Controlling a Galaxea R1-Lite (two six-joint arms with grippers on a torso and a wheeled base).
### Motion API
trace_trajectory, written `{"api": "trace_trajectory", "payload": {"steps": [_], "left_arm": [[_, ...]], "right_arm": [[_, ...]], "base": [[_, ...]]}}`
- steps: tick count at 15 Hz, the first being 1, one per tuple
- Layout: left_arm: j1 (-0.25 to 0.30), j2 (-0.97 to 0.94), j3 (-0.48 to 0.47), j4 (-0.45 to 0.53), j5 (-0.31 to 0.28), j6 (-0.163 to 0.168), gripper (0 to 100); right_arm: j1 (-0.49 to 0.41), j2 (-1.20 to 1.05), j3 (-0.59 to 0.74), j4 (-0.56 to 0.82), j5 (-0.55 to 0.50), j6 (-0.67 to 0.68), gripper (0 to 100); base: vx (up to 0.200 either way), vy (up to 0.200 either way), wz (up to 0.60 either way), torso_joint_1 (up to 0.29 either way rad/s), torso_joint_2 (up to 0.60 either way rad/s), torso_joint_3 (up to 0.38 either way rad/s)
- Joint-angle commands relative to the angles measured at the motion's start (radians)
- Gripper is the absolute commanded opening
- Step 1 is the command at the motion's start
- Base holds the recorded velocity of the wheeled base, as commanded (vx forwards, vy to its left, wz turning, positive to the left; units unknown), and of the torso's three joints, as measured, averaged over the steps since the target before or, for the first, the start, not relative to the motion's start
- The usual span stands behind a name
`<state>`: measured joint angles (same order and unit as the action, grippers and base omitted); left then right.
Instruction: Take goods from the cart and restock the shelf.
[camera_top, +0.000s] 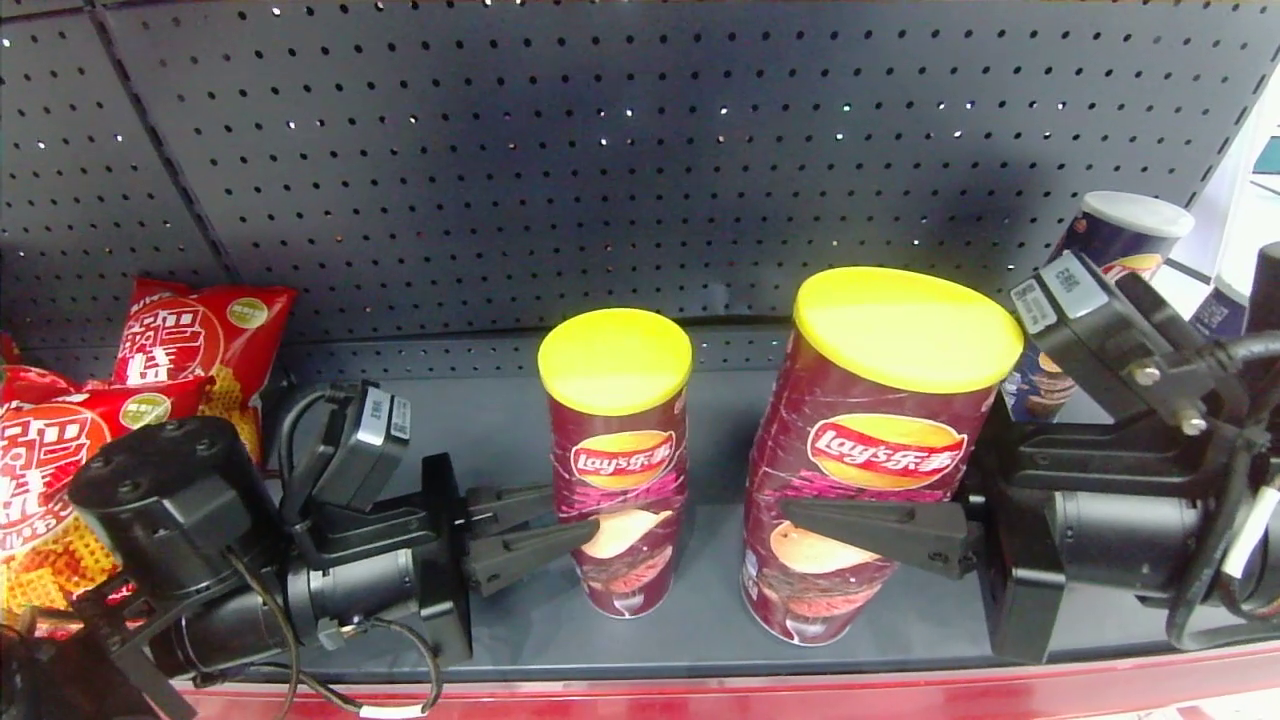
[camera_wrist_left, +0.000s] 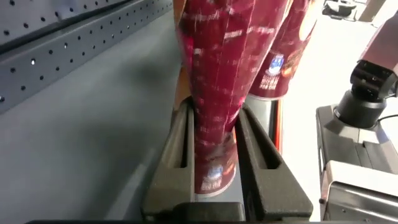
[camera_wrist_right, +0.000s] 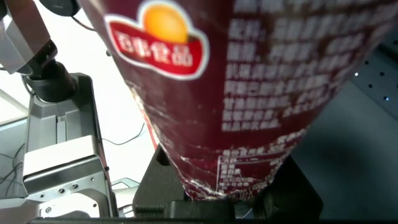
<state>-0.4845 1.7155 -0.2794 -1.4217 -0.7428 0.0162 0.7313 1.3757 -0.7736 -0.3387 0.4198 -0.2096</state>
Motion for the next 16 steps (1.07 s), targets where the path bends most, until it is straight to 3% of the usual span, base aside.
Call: {"api": "trace_trajectory", "payload": {"steps": [1,5,16], "left_arm": [[0.003,0.004,0.006,0.006,-0.001,-0.001,0],[0.041,-0.004,0.006,0.006,-0.004,-0.001,0],[0.046,-0.094,0.072,0.006,-0.004,-0.001,0]], "right_arm": [[0.0,-0.004,0.0,0.0,0.001,-0.001,0],[0.004,-0.004,0.0,0.0,-0.01,-0.001,0],[0.01,-0.003,-0.003,0.0,-0.012,-0.002,0]], "base": [[0.0,0.0,0.0,0.0,0.0,0.0],[0.0,0.0,0.0,0.0,0.0,0.0],[0.0,0.0,0.0,0.0,0.0,0.0]]}}
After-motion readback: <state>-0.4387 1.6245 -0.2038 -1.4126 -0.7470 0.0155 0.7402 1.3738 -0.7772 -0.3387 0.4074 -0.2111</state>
